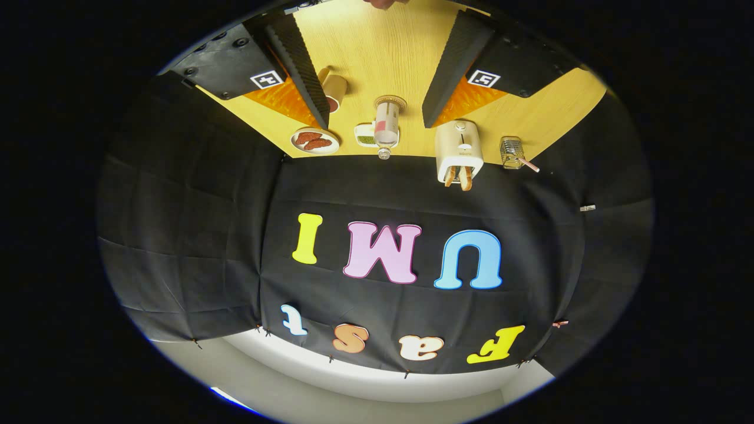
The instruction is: Take the bottle from table, then pour the juice into the cup, finally place the bottle on the coaster
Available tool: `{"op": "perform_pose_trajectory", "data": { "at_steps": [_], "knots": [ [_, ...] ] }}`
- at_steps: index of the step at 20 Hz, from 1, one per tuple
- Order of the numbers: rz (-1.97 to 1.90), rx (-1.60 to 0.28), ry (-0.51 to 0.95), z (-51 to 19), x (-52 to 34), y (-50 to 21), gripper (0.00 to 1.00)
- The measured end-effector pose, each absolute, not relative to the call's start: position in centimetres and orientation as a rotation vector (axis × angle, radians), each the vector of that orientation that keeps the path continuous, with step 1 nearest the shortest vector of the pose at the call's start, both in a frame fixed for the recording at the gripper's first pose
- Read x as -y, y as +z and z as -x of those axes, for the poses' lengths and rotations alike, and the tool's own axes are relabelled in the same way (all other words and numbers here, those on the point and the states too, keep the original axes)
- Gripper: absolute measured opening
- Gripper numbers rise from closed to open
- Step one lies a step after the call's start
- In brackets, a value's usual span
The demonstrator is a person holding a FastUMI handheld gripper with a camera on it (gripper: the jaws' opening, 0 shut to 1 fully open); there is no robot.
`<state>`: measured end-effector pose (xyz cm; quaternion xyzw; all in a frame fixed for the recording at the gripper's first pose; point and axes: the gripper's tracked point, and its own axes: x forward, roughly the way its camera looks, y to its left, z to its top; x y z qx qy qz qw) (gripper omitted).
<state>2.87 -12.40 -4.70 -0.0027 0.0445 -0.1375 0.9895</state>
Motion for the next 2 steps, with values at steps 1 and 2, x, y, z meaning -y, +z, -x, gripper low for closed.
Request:
{"op": "perform_pose_trajectory", "data": {
  "at_steps": [1, 2],
  "knots": [
    [0.008, -0.083, -0.272, -2.95, 11.95, -4.45, 0.97],
    [0.008, -0.078, -0.271, -3.02, 11.80, -4.45, 0.97]
  ]
}}
